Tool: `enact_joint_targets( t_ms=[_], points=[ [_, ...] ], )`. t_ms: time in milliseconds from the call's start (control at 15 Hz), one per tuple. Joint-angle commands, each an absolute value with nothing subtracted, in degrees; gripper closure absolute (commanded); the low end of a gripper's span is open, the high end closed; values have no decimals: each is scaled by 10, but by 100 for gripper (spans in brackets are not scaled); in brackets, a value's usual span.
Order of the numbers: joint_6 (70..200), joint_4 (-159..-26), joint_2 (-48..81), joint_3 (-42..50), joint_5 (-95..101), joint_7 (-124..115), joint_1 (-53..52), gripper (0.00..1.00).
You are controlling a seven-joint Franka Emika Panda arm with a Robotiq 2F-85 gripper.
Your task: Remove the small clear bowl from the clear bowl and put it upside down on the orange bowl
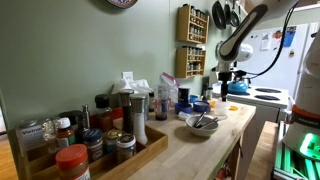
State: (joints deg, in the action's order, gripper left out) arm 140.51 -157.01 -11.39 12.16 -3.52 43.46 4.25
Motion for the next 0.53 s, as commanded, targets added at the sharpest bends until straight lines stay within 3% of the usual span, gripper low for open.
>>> enact_joint_targets(
  t_ms=[0, 467],
  points=[
    [1338, -1579, -190, 133, -46, 471, 45, 68],
    [1249, -1512, -247, 154, -30, 450, 64, 68]
  ],
)
